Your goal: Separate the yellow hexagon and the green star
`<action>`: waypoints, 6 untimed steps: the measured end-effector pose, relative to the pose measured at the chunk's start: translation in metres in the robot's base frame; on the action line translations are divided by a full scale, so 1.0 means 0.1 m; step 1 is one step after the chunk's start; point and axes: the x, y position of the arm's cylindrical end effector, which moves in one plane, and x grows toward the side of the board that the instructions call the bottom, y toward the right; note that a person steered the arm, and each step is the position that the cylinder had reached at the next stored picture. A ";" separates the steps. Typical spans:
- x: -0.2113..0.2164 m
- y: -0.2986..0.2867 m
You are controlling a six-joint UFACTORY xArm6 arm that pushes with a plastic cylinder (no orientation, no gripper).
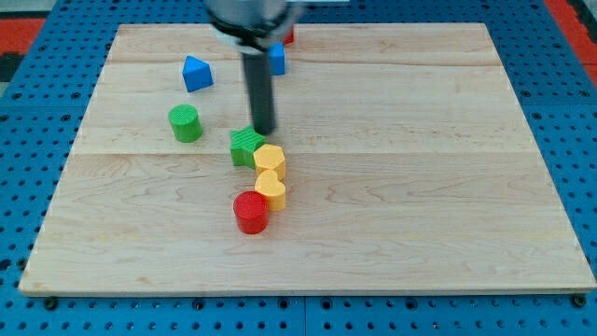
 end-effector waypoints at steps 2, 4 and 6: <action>0.51 0.24; 0.33 -0.65; -0.01 -0.12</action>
